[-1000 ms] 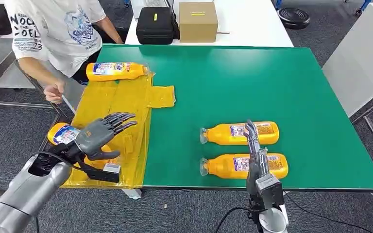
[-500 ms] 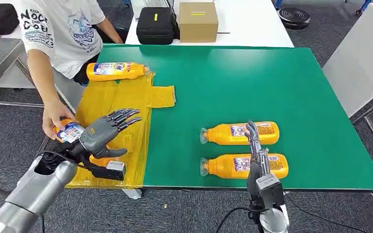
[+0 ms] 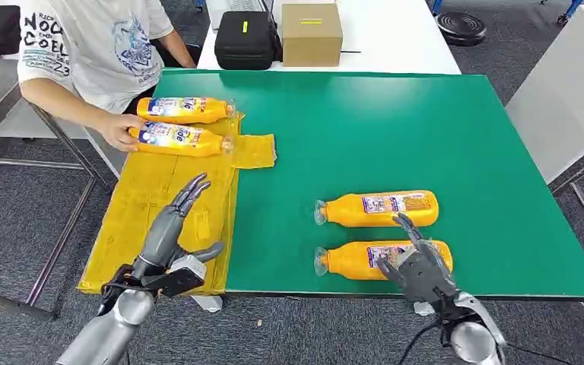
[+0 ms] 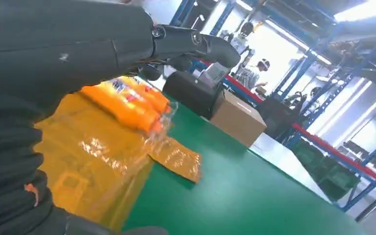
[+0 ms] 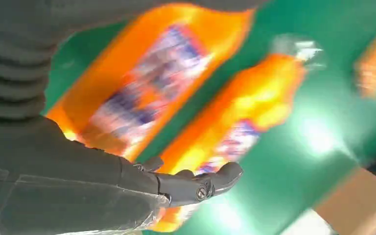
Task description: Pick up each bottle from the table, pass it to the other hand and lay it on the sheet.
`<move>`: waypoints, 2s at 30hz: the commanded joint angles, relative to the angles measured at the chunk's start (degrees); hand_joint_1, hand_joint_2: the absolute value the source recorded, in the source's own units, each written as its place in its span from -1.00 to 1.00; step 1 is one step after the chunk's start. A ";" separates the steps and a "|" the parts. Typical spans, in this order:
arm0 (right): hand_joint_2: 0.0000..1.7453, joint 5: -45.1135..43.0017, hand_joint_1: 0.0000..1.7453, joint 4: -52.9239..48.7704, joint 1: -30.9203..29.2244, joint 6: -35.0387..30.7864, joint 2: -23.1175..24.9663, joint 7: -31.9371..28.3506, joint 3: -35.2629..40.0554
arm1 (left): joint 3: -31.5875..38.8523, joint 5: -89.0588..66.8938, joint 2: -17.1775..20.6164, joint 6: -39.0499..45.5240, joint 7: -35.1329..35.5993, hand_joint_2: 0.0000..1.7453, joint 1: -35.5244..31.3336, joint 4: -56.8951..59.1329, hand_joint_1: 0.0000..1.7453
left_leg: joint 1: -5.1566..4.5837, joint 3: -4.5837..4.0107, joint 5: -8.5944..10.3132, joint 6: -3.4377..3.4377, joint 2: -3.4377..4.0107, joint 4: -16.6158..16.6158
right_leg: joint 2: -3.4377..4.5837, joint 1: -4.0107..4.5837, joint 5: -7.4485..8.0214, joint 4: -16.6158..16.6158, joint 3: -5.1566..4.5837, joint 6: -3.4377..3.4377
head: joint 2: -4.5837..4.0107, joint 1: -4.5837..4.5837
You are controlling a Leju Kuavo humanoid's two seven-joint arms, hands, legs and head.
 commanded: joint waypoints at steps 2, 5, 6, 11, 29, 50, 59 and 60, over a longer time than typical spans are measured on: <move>1.00 0.53 -1.00 2.04 -3.10 6.47 -15.07 5.42 1.17 | 2.26 0.89 -3.58 -1.01 0.32 1.00 -0.08 2.53 -1.00 | 0.05 0.16 -0.10 -0.10 0.07 0.04 | 0.02 0.05 -0.08 0.01 0.16 -0.09 | 0.00 -0.02; 1.00 -0.07 -1.00 1.97 -4.89 8.10 -18.15 6.18 1.69 | 2.34 1.08 -3.00 -1.25 0.37 1.00 0.09 2.19 -1.00 | 0.06 0.21 -0.12 -0.11 0.11 0.03 | 0.05 0.08 -0.09 0.03 0.19 -0.10 | 0.00 -0.02; 1.00 -0.38 -1.00 2.05 -5.23 8.52 -18.64 6.25 1.50 | 2.44 1.17 -2.91 -1.22 0.35 1.00 0.09 2.20 -1.00 | 0.04 0.14 -0.07 -0.08 0.10 0.01 | 0.05 0.05 -0.05 0.02 0.12 -0.07 | 0.00 -0.02; 1.00 -3.55 -1.00 3.46 -7.30 11.59 -23.76 6.89 3.11 | 2.19 1.60 -3.32 -1.42 -0.31 1.00 -0.52 3.68 -1.00 | 0.07 0.16 -0.09 -0.08 0.15 0.04 | 0.07 0.08 -0.06 0.03 0.15 -0.08 | 0.00 -0.02; 1.00 -3.14 -1.00 7.95 -8.18 10.72 -23.70 7.52 9.41 | 1.21 2.08 -3.88 -1.75 -1.01 1.00 -2.42 6.91 -1.00 | 0.15 0.19 -0.04 -0.08 0.06 -0.03 | 0.00 0.16 -0.02 -0.08 0.20 -0.09 | 0.00 -0.02; 1.00 -4.96 -1.00 21.45 -26.41 11.47 -24.39 5.72 25.71 | 1.69 1.49 -3.60 -1.64 -0.68 1.00 -1.40 6.16 -1.00 | 0.11 0.19 -0.02 -0.07 0.31 -0.02 | 0.22 0.12 0.04 -0.04 0.13 -0.09 | 0.00 -0.02; 1.00 -5.95 -1.00 25.81 -32.53 12.68 -23.78 5.42 30.87 | 1.76 1.25 -3.64 -1.90 -0.62 1.00 -1.33 5.99 -1.00 | 0.10 0.19 0.00 -0.04 0.22 -0.01 | 0.16 0.11 0.01 -0.02 0.16 -0.09 | 0.00 -0.04; 1.00 -5.91 -1.00 25.85 -32.40 12.63 -23.81 5.42 30.93 | 1.75 1.25 -3.65 -1.90 -0.62 1.00 -1.35 5.99 -1.00 | 0.15 0.28 -0.06 -0.08 0.26 0.02 | 0.17 0.16 -0.03 -0.02 0.26 -0.13 | 0.00 -0.04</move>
